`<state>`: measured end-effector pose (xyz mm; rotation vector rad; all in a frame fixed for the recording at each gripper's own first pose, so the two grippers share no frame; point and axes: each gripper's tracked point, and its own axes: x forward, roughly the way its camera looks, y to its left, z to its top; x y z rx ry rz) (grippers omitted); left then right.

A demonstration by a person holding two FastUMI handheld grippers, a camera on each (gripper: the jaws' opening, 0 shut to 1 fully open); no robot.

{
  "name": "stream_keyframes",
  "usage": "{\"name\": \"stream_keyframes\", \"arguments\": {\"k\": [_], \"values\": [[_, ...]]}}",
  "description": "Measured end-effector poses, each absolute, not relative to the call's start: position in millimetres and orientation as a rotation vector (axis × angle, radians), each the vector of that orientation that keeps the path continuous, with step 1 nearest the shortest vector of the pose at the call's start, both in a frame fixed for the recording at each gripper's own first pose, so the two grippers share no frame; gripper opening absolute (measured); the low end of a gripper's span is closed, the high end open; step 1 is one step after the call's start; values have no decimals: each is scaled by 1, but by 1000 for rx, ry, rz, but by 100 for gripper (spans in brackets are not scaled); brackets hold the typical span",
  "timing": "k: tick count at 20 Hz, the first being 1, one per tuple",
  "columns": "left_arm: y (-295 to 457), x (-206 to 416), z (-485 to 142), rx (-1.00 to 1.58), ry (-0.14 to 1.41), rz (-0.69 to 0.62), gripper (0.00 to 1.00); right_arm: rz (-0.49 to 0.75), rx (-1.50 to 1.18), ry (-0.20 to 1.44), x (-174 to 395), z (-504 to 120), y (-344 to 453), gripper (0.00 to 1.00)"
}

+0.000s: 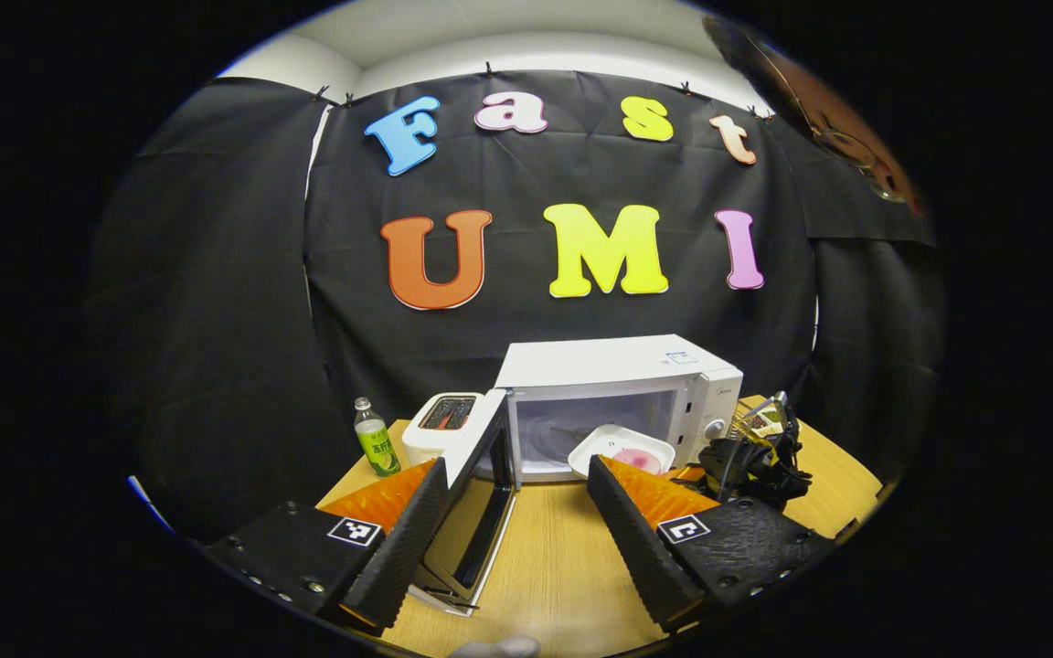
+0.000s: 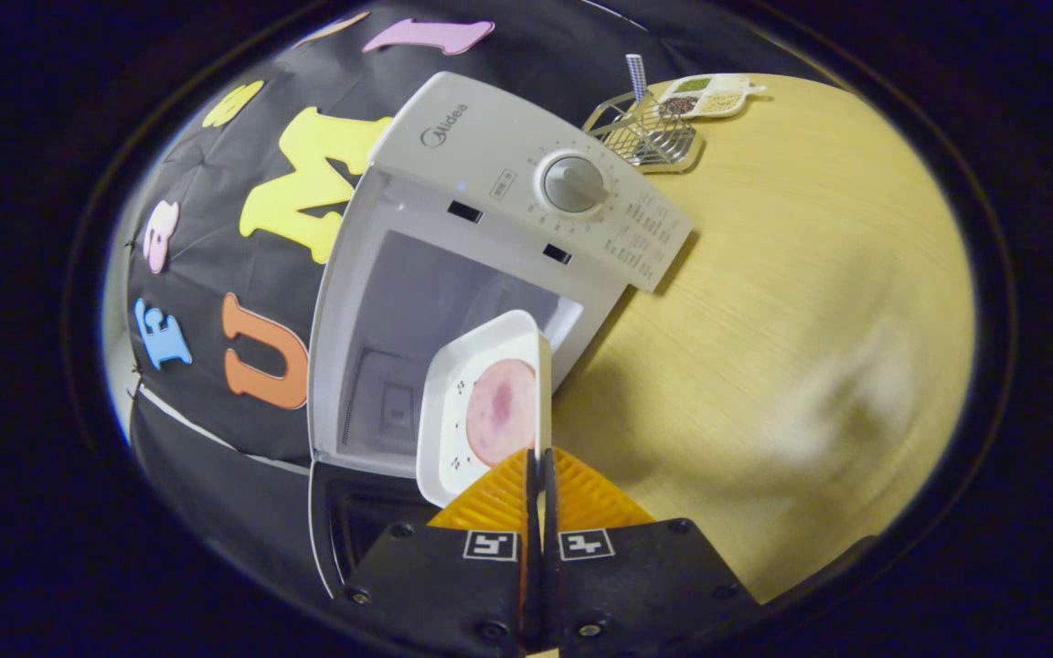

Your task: Open the microwave oven with the left hand, put the food in, and close the microwave oven.

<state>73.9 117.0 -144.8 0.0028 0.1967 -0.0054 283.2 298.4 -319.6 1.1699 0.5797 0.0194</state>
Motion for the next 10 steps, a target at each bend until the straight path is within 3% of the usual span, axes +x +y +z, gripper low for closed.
{"name": "stream_keyframes", "arguments": {"k": [3,10], "values": [[126,76,-152,8,192,22,94,2,1187,525,306,-316,327,4],[141,71,-157,58,186,75,94,-203,1281,452,365,-337,339,4]]}}
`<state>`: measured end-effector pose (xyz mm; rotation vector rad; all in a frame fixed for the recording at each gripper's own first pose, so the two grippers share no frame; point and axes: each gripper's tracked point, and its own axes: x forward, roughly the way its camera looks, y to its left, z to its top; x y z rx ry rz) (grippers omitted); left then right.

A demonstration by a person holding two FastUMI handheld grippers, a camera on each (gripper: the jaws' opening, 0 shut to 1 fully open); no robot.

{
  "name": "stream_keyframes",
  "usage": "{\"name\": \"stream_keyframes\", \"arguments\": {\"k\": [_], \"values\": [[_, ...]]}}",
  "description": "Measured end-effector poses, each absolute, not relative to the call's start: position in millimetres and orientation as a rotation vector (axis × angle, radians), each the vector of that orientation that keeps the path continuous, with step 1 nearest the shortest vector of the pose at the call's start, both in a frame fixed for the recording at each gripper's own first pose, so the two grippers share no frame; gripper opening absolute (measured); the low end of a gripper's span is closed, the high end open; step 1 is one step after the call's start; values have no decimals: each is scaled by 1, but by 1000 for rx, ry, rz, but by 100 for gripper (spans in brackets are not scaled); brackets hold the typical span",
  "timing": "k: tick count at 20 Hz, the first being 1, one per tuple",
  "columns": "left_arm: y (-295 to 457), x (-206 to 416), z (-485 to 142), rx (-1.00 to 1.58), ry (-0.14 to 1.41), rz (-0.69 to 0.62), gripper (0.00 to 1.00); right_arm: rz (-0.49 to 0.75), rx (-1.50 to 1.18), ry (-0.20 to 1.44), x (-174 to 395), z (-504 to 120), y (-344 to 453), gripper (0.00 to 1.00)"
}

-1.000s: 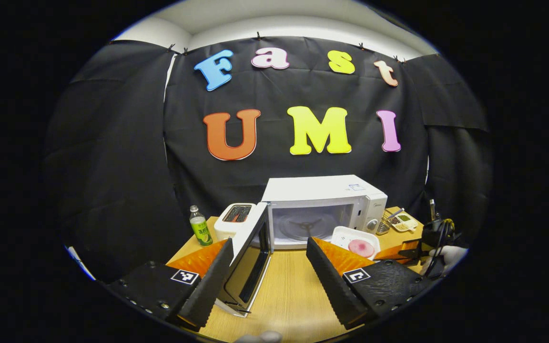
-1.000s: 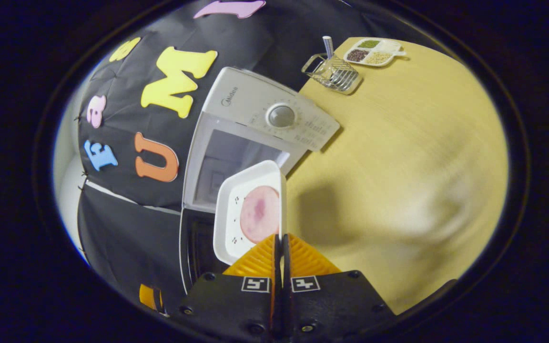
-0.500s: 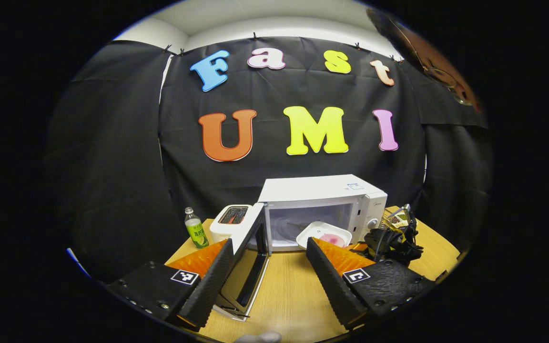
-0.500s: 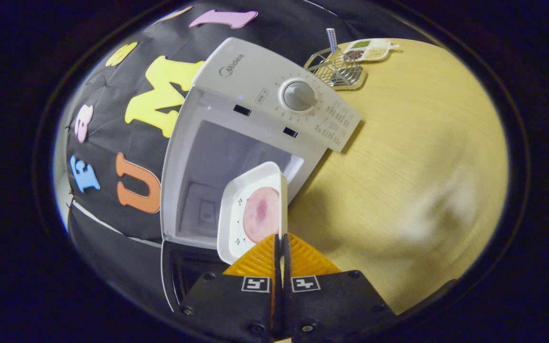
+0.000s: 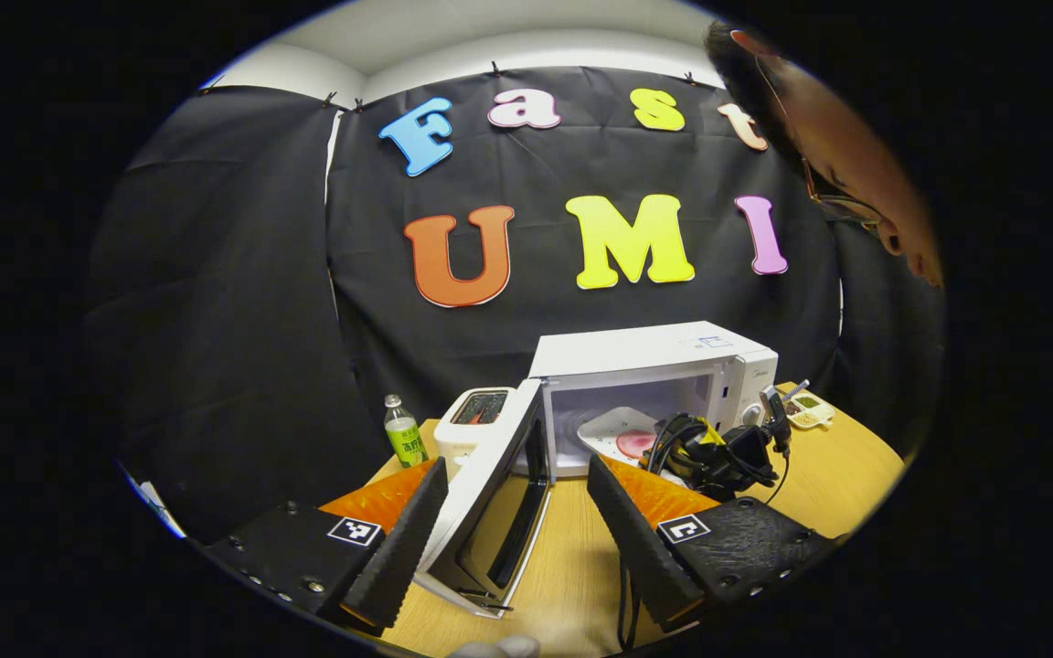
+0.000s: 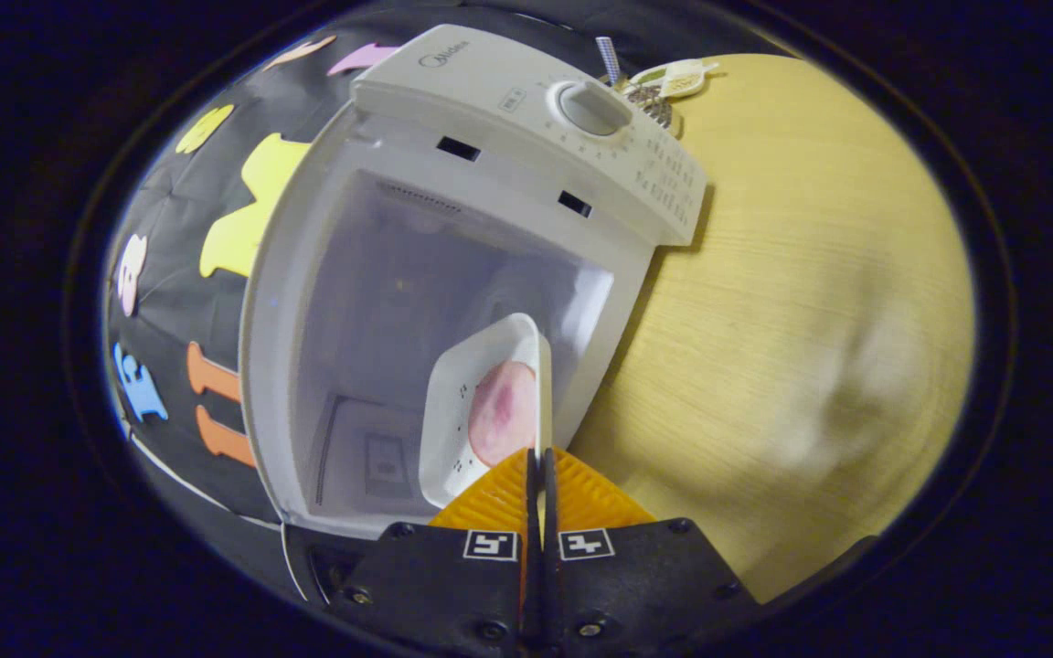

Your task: Open the microwave oven with the left hand, put the food in, and close the microwave oven.

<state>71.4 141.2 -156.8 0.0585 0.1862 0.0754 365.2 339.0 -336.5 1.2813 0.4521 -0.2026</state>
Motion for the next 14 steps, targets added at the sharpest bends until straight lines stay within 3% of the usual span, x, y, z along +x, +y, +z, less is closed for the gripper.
{"name": "stream_keyframes", "arguments": {"k": [8,14], "values": [[162,69,-170,93,205,116,94,-263,1226,383,414,-344,340,4],[170,74,-172,63,199,122,94,-234,1143,317,424,-341,334,9]]}}
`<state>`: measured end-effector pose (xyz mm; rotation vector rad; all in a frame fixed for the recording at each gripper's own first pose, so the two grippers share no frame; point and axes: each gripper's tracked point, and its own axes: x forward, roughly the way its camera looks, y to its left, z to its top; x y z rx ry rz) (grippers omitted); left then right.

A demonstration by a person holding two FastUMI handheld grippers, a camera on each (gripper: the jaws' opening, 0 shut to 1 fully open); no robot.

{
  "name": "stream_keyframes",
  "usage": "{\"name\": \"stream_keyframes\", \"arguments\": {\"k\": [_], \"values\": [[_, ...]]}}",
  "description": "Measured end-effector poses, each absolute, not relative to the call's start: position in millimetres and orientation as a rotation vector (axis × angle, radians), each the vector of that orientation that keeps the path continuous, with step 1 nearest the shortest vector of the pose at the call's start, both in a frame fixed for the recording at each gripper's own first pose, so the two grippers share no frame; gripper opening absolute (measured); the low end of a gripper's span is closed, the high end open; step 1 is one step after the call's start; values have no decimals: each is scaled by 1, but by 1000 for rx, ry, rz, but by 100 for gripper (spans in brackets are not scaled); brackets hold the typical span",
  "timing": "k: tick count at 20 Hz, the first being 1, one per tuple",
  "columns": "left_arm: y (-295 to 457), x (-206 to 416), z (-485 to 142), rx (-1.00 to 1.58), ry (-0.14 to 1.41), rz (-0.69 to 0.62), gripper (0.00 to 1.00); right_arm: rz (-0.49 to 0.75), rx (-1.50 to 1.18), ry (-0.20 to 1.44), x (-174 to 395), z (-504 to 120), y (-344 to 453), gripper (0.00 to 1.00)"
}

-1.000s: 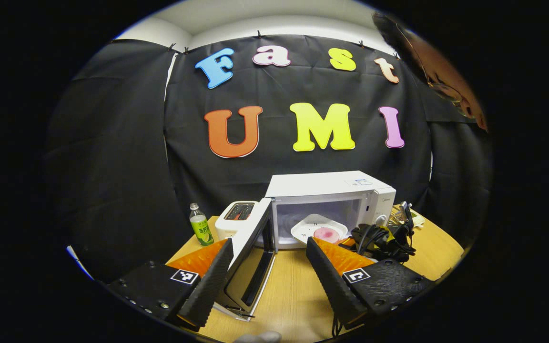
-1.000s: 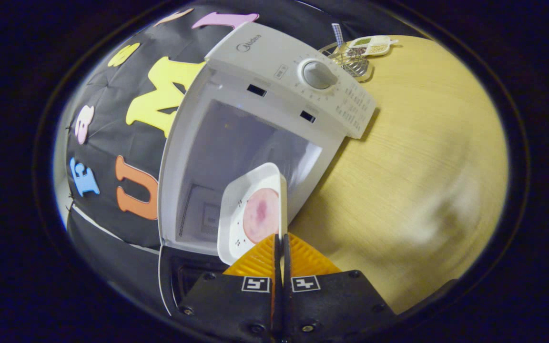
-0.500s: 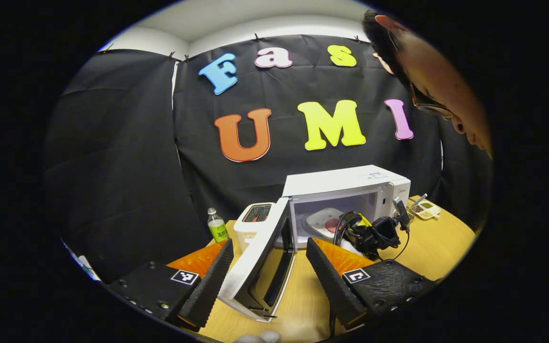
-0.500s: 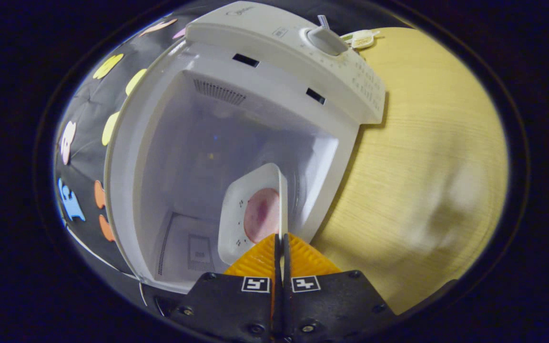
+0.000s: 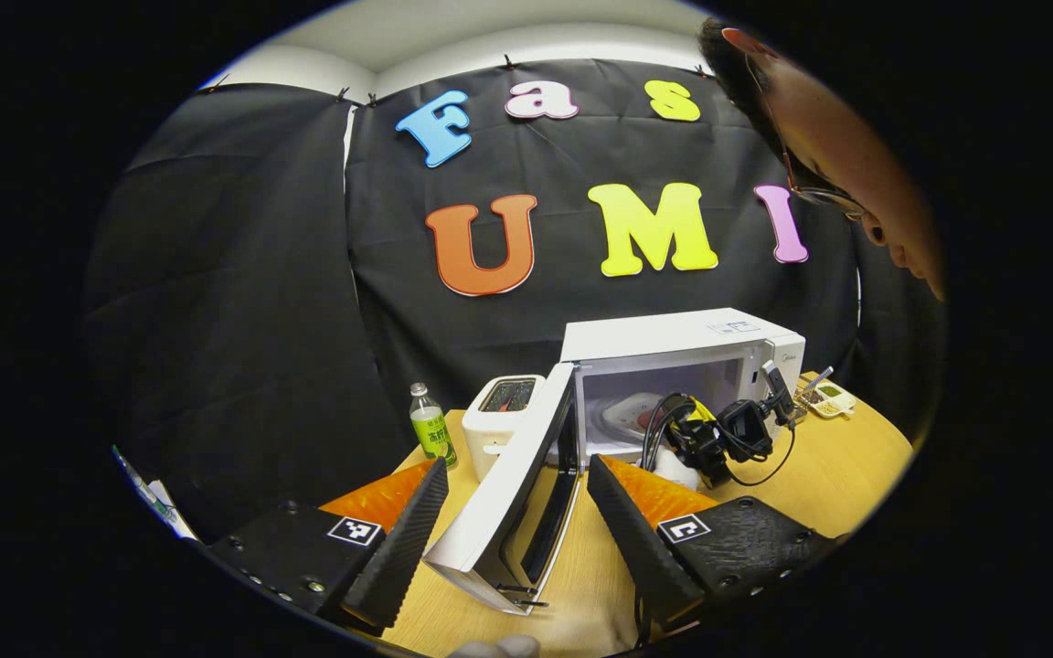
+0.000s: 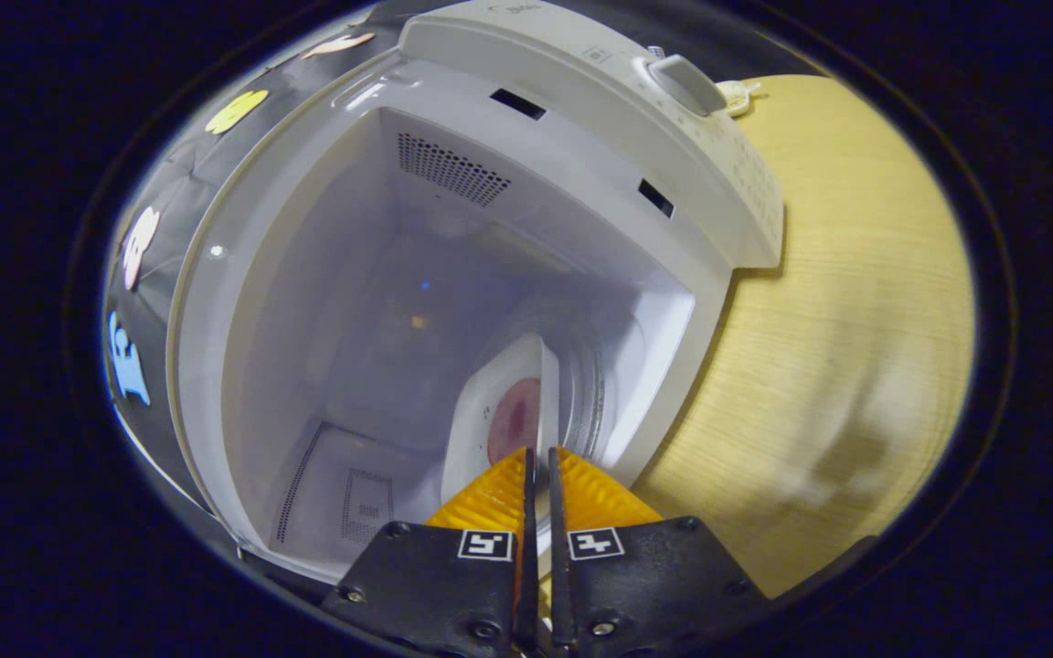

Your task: Open the microwave oven with the left hand, put the food in, and close the microwave oven.

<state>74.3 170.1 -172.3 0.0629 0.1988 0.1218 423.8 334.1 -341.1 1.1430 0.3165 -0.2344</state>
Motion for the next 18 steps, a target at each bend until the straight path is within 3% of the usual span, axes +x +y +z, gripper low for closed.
{"name": "stream_keyframes", "arguments": {"k": [1,2,5,6,7,8,9,10,12,18], "values": [[171,75,-172,62,197,122,94,-227,1136,303,423,-338,332,0],[172,75,-173,61,196,123,94,-218,1131,291,419,-334,331,13],[175,76,-173,48,196,127,94,-180,982,272,405,-320,324,32],[178,76,-170,49,189,130,94,-176,887,250,396,-310,320,33],[180,77,-166,45,180,132,94,-161,816,227,389,-295,315,52],[179,78,-162,40,169,131,94,-129,751,196,381,-279,314,56],[180,78,-156,39,155,133,94,-90,693,184,373,-266,312,76],[182,80,-153,40,146,136,94,-65,641,196,359,-260,309,89],[182,80,-147,39,132,133,94,-15,558,217,333,-246,298,96],[206,75,-141,52,109,176,94,82,170,184,262,-166,227,99]]}}
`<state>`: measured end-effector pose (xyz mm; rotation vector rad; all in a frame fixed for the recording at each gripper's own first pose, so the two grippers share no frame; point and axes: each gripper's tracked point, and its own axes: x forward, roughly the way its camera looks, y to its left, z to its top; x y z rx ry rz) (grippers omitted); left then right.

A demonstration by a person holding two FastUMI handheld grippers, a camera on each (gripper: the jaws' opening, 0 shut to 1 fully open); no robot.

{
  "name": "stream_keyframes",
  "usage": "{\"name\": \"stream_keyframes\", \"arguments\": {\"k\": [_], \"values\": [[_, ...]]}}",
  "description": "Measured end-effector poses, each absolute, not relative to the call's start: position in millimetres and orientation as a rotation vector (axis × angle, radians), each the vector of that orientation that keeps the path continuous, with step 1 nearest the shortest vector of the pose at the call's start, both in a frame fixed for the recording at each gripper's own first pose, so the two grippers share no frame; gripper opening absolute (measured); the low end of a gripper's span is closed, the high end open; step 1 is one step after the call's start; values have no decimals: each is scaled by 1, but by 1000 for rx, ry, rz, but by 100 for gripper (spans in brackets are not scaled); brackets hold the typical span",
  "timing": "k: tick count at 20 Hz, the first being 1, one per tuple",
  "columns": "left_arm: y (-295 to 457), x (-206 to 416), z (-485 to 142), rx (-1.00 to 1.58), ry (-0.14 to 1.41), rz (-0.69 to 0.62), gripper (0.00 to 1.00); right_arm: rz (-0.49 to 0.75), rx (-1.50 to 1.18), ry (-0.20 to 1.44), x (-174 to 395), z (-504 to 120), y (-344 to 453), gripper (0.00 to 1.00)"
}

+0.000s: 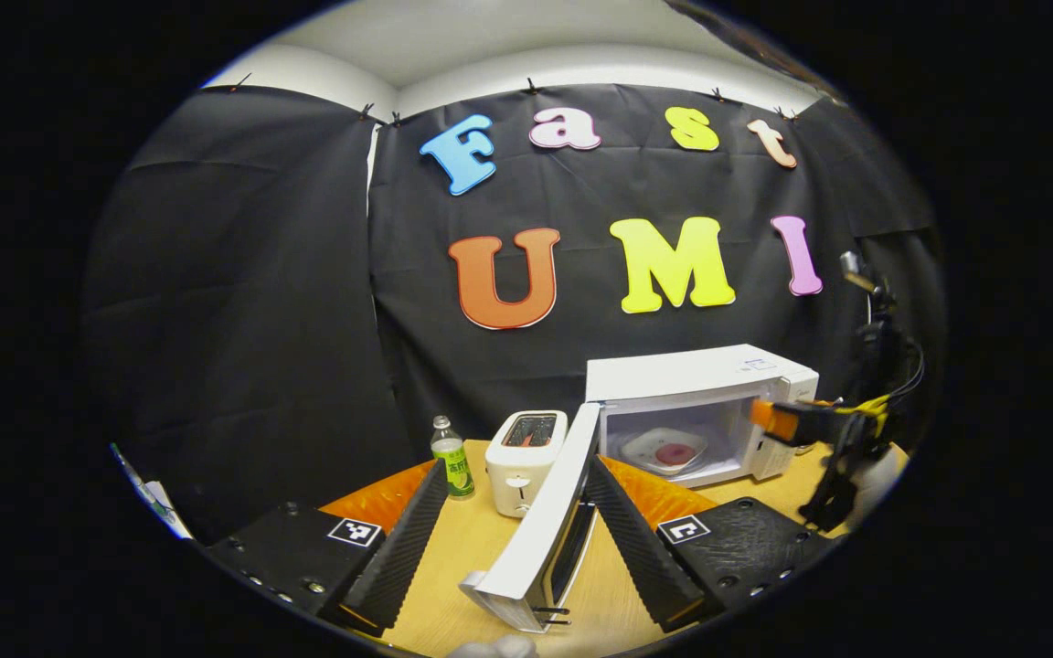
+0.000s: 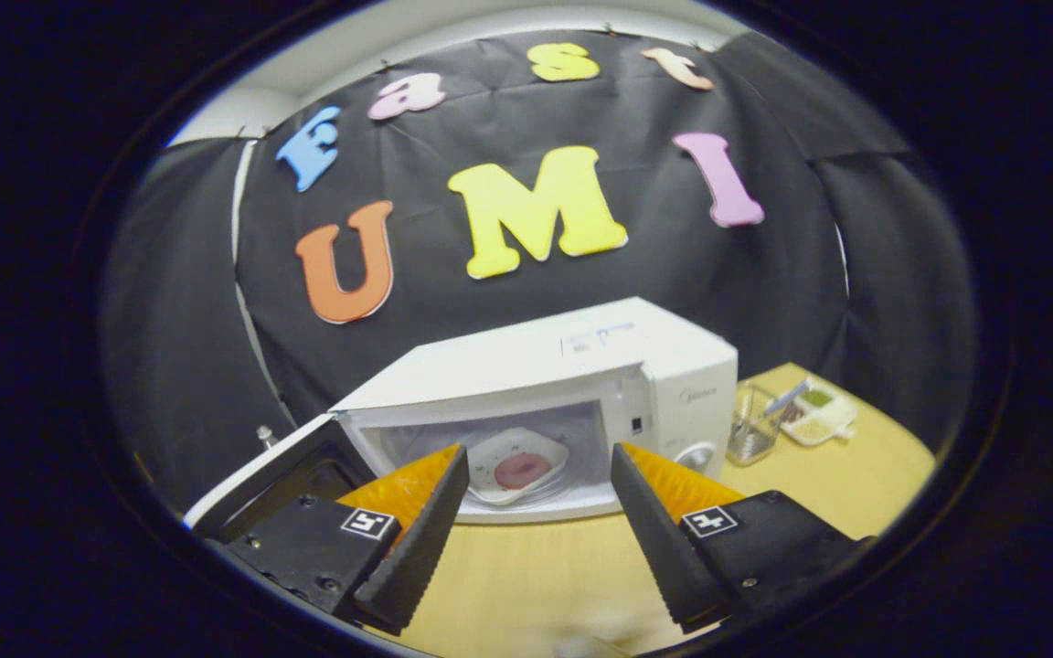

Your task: Open the microwave oven with the left hand, put the food in, and close the microwave oven.

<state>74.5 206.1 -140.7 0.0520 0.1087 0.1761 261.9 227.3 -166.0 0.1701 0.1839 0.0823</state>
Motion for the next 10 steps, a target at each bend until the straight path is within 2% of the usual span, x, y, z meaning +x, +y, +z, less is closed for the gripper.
{"name": "stream_keyframes", "arguments": {"k": [4,7,10], "values": [[233,72,-136,92,114,210,94,151,92,156,215,-105,204,99],[263,66,-126,124,102,271,94,159,58,155,182,-76,180,99],[275,66,-121,102,87,267,94,127,-8,142,154,-61,151,100]]}}
